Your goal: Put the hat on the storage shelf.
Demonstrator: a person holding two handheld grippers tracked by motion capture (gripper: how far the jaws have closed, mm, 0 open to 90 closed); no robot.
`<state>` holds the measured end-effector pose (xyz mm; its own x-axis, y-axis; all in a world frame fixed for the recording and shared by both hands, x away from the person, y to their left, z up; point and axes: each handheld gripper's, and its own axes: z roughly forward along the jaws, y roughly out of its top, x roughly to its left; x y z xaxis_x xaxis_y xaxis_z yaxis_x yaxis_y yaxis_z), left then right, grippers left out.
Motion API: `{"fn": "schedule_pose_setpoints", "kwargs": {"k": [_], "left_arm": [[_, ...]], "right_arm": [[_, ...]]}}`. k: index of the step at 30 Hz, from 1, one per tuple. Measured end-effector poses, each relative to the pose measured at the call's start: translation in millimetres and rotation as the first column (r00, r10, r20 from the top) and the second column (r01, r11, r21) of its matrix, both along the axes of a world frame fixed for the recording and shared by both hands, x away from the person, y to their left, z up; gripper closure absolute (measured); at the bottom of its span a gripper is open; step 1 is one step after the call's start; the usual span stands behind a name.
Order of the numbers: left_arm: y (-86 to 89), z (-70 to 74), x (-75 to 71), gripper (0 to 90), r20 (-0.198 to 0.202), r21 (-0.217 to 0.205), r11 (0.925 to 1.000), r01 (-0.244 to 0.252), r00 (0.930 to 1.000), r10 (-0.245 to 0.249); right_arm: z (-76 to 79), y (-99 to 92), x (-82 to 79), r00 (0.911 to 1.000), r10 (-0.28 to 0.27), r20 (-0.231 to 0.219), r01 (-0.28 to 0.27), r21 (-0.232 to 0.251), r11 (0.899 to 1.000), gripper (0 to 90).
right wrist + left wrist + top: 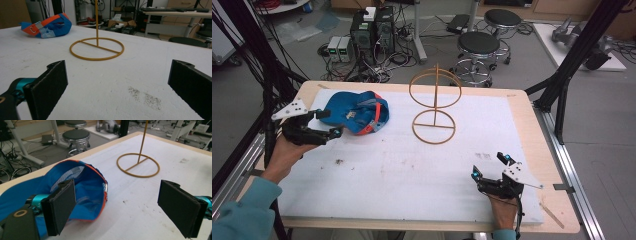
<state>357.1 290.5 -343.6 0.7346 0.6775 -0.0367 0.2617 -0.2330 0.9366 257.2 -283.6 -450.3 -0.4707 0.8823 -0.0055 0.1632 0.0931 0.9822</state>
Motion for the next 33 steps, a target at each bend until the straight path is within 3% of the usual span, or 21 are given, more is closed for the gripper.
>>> {"fn": "schedule_pose_setpoints", "kwargs": {"k": [5,10,14,17,21,25,27,28,30,31,33], "left_arm": [[-17.0,20.8,25.9,15.3,-0.026,0.034,0.9993,0.013,0.9996,-0.012],[-33.9,28.6,41.0,15.4,-0.041,0.062,0.9975,0.032,0.9987,-0.030],[-48.8,35.3,51.6,15.6,-0.022,0.085,0.9955,0.041,0.9990,-0.039],[-57.3,37.1,59.7,16.0,-0.045,0.104,0.9933,0.050,0.9979,-0.046],[-69.7,26.5,73.2,16.0,-0.096,0.131,0.9900,0.051,0.9947,-0.039],[-79.2,19.7,81.1,16.0,-0.118,0.128,0.9902,0.055,0.9922,-0.040],[-89.2,9.2,87.8,16.0,-0.159,0.131,0.9900,0.054,0.9868,-0.033],[-89.2,9.2,87.8,16.0,-0.159,0.131,0.9900,0.054,0.9868,-0.033],[-94.9,0.3,91.6,16.1,-0.177,0.184,0.9813,0.056,0.9839,-0.023],[-99.8,-7.8,95.4,17.0,-0.206,0.226,0.9718,0.069,0.9783,-0.022],[-102.8,-11.0,96.7,18.3,-0.213,0.239,0.9687,0.067,0.9770,-0.015]], "right_arm": [[0.0,-0.2,0.2,1.0000,0.000,0.003,0.000,-0.002,1.000,1.4],[0.0,-0.2,0.2,1.0000,0.000,0.002,0.000,-0.001,1.000,1.4],[0.0,-0.6,0.2,1.0000,0.001,0.002,-0.001,-0.003,1.000,1.4],[0.0,-0.5,0.1,1.0000,0.001,0.001,-0.001,-0.001,1.000,1.4],[0.0,-0.5,0.1,1.0000,0.002,0.003,-0.002,-0.001,1.000,1.4],[0.0,-0.6,-0.2,1.0000,0.000,-0.006,0.000,0.011,1.000,1.4],[-0.1,-1.5,0.6,1.0000,0.001,0.002,-0.001,0.011,1.000,1.4],[-0.1,-1.5,0.6,1.0000,0.001,0.002,-0.001,0.011,1.000,1.4],[-0.1,-1.7,0.5,1.0000,0.002,0.000,-0.002,0.013,1.000,1.4],[-0.1,-1.7,0.4,1.0000,0.002,0.000,-0.002,0.014,1.000,1.4],[-0.1,-1.7,0.4,1.0000,0.001,0.001,-0.001,0.014,1.000,1.4]]}}
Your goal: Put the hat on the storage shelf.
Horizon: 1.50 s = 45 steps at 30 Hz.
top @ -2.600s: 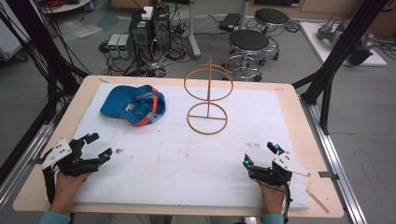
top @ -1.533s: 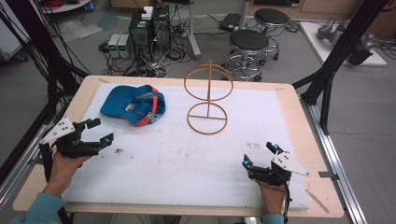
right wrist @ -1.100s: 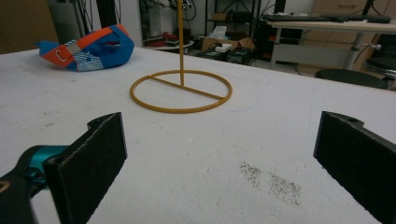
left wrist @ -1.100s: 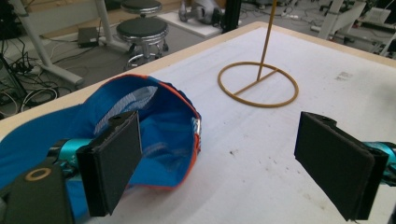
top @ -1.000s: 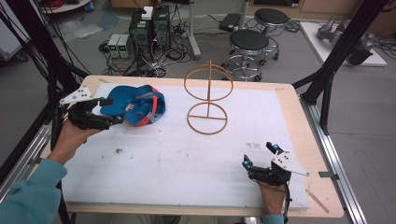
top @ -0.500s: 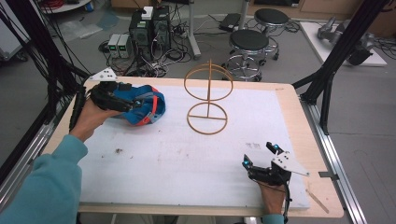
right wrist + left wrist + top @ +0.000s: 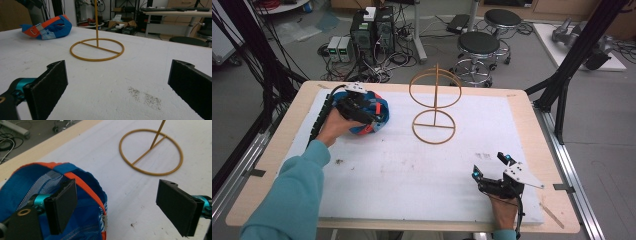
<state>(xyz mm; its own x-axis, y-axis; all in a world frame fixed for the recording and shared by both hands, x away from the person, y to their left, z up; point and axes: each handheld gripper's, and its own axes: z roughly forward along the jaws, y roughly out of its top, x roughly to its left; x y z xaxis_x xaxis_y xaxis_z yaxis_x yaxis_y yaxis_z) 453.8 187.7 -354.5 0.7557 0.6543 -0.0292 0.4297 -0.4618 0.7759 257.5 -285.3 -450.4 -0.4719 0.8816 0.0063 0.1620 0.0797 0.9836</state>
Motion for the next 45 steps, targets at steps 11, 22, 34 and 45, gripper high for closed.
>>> {"fn": "schedule_pose_setpoints", "kwargs": {"k": [11,22,34,45], "left_arm": [[-10.6,-32.5,7.1,24.4,-0.006,0.089,0.9950,-0.044,0.9990,0.045],[-11.0,-39.3,8.9,35.4,-0.073,0.126,0.9899,-0.065,0.9946,0.074],[-11.6,-49.8,15.2,60.1,-0.111,0.161,0.9795,-0.121,0.9840,0.140],[-18.4,-53.6,15.2,79.0,-0.112,0.167,0.9772,-0.132,0.9820,0.152]], "right_arm": [[-0.1,-1.3,-0.5,1.0000,0.003,-0.002,-0.003,0.017,1.000,1.4],[-0.3,-1.4,-1.2,1.0000,0.001,-0.002,-0.001,0.020,1.000,1.4],[-0.4,-1.3,-1.6,1.0000,-0.001,0.002,0.001,0.019,1.000,1.4],[-0.5,-2.0,-1.6,1.0000,-0.005,0.008,0.004,0.025,1.000,1.4]]}}
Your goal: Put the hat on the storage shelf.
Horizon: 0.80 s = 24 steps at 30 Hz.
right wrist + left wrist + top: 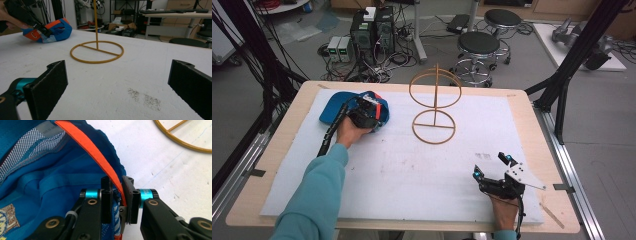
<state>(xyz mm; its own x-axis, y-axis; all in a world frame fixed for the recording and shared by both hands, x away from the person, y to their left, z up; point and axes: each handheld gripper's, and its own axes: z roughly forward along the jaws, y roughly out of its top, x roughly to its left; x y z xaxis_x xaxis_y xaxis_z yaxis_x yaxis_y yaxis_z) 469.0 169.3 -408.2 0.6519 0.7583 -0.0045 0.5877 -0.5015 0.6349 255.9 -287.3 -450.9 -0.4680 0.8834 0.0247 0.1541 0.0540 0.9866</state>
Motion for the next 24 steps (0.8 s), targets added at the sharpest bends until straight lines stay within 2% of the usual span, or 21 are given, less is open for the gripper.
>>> {"fn": "schedule_pose_setpoints", "kwargs": {"k": [2,8,14,15,18,19,24], "left_arm": [[-0.2,1.4,-0.9,79.2,0.001,0.005,1.0000,-0.006,1.0000,0.006],[0.6,14.7,-5.5,79.5,0.043,-0.034,0.9994,0.003,0.9991,-0.001],[6.0,34.2,-12.6,79.6,0.089,-0.073,0.9973,0.011,0.9960,-0.005],[7.8,41.0,-14.9,79.5,0.102,-0.089,0.9959,0.020,0.9947,-0.011],[8.9,47.6,-17.4,79.6,0.106,-0.097,0.9948,0.031,0.9941,-0.021],[10.0,54.1,-20.3,79.6,0.118,-0.118,0.9924,0.036,0.9928,-0.022],[10.6,67.1,-26.0,79.6,0.139,-0.140,0.9891,0.047,0.9899,-0.028]], "right_arm": [[0.0,0.0,0.0,1.0000,0.001,0.001,-0.001,0.000,1.000,1.4],[0.0,0.1,0.1,1.0000,0.000,0.002,0.000,-0.001,1.000,1.4],[0.0,0.2,0.1,1.0000,0.000,0.003,0.000,-0.003,1.000,1.4],[0.0,0.2,0.0,1.0000,0.000,0.002,0.000,-0.002,1.000,1.4],[0.0,0.3,0.0,1.0000,0.000,0.003,0.000,-0.002,1.000,1.4],[0.0,0.4,0.0,1.0000,-0.001,0.004,0.001,-0.004,1.000,1.4],[0.0,0.4,0.1,1.0000,-0.001,0.002,0.001,-0.004,1.000,1.4]]}}
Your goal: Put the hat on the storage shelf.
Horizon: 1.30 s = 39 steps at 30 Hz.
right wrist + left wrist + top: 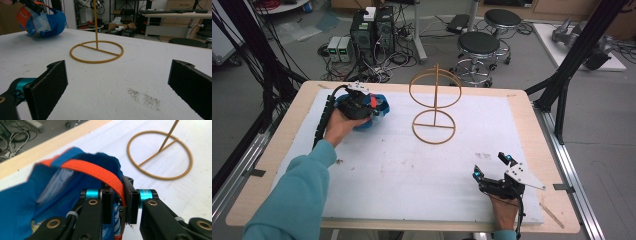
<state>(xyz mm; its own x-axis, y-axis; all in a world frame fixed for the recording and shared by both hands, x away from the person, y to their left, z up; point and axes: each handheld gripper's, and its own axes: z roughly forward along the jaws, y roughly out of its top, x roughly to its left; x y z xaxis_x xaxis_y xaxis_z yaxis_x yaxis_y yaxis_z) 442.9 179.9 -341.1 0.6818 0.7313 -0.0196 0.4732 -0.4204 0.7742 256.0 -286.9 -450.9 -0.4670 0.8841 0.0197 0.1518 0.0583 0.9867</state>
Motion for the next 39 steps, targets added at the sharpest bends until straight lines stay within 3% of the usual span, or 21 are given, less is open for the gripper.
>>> {"fn": "schedule_pose_setpoints", "kwargs": {"k": [4,14,18,19,20,22,23,27,33,39], "left_arm": [[-0.2,15.7,-9.0,79.6,0.013,-0.058,0.9982,0.018,0.9998,-0.017],[-1.6,44.0,-31.2,79.7,0.013,-0.091,0.9920,0.088,0.9961,-0.087],[-4.0,58.5,-41.0,79.7,0.017,-0.119,0.9845,0.129,0.9917,-0.127],[-6.3,66.8,-46.7,79.7,0.026,-0.141,0.9782,0.153,0.9883,-0.150],[-6.3,66.8,-46.7,79.7,0.026,-0.141,0.9782,0.153,0.9883,-0.150],[-9.7,73.9,-52.9,79.7,0.037,-0.160,0.9712,0.176,0.9843,-0.172],[-13.7,79.2,-58.2,79.7,0.045,-0.160,0.9665,0.201,0.9795,-0.196],[-19.8,83.2,-63.6,79.7,0.051,-0.145,0.9628,0.228,0.9736,-0.223],[-33.4,93.6,-72.4,79.8,0.072,-0.156,0.9494,0.273,0.9617,-0.264],[-40.2,100.2,-75.0,79.8,0.081,-0.156,0.9449,0.288,0.9571,-0.278]], "right_arm": [[0.0,-0.1,0.3,1.0000,0.001,-0.001,-0.001,-0.001,1.000,1.4],[0.1,0.2,0.3,1.0000,-0.002,-0.001,0.002,-0.007,1.000,1.4],[0.0,0.2,0.4,1.0000,-0.003,0.000,0.003,-0.005,1.000,1.4],[0.1,0.1,0.3,1.0000,-0.001,0.000,0.001,-0.007,1.000,1.4],[0.1,0.1,0.3,1.0000,-0.001,0.000,0.001,-0.007,1.000,1.4],[0.0,0.5,0.0,1.0000,-0.001,-0.003,0.001,-0.007,1.000,1.4],[0.0,0.6,0.0,1.0000,-0.002,-0.002,0.002,-0.008,1.000,1.4],[0.0,0.7,0.0,1.0000,-0.002,-0.002,0.002,-0.007,1.000,1.4],[0.0,0.7,0.1,1.0000,-0.002,-0.002,0.002,-0.007,1.000,1.4],[0.1,0.8,0.1,1.0000,-0.003,-0.001,0.003,-0.006,1.000,1.4]]}}
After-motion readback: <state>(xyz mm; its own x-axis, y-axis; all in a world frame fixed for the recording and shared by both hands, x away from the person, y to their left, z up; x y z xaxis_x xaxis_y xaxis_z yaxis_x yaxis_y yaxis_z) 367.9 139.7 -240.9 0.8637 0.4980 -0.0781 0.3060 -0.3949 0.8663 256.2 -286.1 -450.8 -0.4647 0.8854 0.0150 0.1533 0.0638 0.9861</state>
